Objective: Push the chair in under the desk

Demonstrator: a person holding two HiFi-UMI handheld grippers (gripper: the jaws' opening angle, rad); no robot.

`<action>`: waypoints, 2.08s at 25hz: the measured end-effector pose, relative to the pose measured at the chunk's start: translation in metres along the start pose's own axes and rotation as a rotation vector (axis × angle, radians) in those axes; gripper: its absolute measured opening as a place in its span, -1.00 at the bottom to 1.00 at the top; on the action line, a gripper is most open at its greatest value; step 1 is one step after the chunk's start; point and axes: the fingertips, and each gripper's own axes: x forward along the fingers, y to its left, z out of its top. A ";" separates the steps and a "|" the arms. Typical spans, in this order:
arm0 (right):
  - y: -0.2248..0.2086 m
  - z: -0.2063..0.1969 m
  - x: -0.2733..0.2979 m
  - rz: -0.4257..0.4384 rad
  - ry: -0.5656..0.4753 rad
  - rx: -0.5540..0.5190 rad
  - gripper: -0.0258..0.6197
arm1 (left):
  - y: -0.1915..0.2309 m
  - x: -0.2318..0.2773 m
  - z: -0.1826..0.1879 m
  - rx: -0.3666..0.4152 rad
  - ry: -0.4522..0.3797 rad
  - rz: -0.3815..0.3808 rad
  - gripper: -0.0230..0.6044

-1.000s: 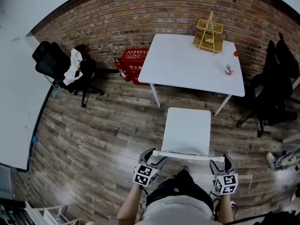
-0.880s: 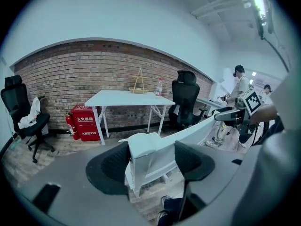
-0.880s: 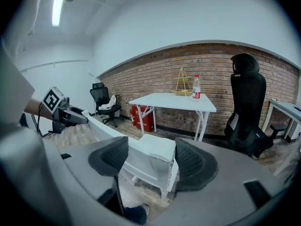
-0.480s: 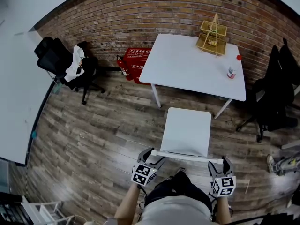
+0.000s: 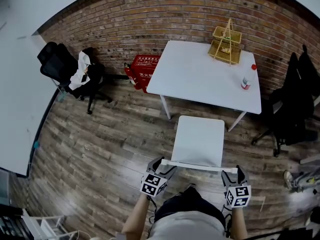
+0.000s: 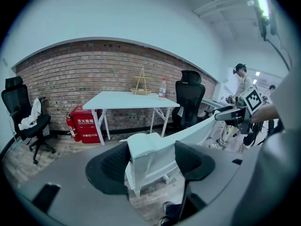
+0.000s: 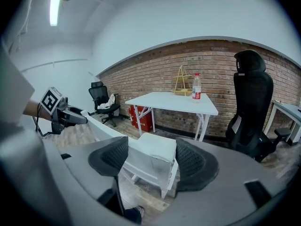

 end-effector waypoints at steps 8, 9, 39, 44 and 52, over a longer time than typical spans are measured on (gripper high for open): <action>-0.016 0.016 0.020 -0.005 -0.006 0.015 0.06 | 0.010 0.020 0.015 -0.002 -0.002 0.014 0.07; -0.017 0.019 0.021 -0.005 -0.004 0.013 0.06 | 0.010 0.022 0.017 -0.001 -0.003 0.016 0.07; -0.036 0.056 0.081 -0.037 0.019 0.036 0.07 | 0.061 0.073 0.057 0.014 -0.001 -0.010 0.08; -0.040 0.067 0.094 -0.047 0.021 0.041 0.07 | 0.073 0.083 0.067 0.017 0.002 -0.017 0.08; -0.044 0.081 0.113 -0.061 0.017 0.048 0.07 | 0.092 0.100 0.081 0.028 0.004 -0.030 0.08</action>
